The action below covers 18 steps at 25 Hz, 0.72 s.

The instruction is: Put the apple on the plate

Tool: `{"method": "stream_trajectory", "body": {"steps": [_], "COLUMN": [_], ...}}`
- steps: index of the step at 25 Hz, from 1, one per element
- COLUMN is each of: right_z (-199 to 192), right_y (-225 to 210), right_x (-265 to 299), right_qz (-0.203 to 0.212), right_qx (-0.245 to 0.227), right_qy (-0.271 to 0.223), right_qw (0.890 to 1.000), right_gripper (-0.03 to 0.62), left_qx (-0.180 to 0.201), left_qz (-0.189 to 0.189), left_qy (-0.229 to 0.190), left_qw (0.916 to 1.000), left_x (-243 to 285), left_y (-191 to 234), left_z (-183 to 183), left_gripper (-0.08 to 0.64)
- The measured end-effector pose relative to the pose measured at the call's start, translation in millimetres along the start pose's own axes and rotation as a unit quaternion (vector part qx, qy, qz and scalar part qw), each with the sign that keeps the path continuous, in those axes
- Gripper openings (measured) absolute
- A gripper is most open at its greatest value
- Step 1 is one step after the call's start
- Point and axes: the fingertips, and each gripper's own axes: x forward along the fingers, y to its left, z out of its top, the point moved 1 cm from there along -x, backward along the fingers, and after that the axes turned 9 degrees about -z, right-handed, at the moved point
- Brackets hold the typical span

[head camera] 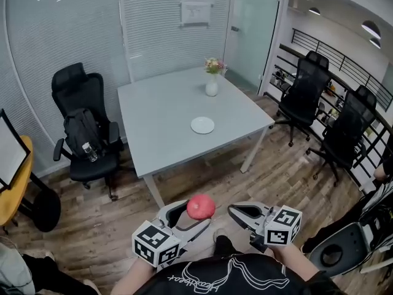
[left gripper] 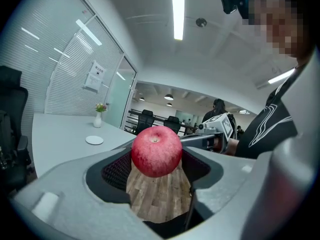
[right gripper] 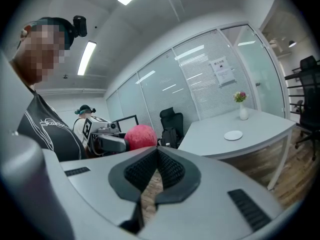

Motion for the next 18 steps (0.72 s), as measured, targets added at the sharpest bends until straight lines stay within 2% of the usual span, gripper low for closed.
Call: {"method": "stream_trajectory", "body": {"steps": [4,10,18], "right_z": [3,16,35], "right_y": [-17,-67,-168], "right_x": [13,35,80], "right_qz": [0.008,0.016,0.030], "right_qx": [0.004,0.023,0.058], "right_qy": [0.005,-0.001,0.001], "right_qw": [1.000,1.000,0.998], "right_gripper": [0.009,0.009,0.009], "left_qx": [-0.005,-0.014,-0.036], "left_qz": [0.011,0.031,0.048], "left_qy": [0.009,0.007,0.033], "left_qw": [0.9999,0.9994,0.9976], "left_x": [13,41,112], "left_y": [21,62,143], "left_z": [1,16,31], "left_gripper": [0.316,0.316,0.316]}}
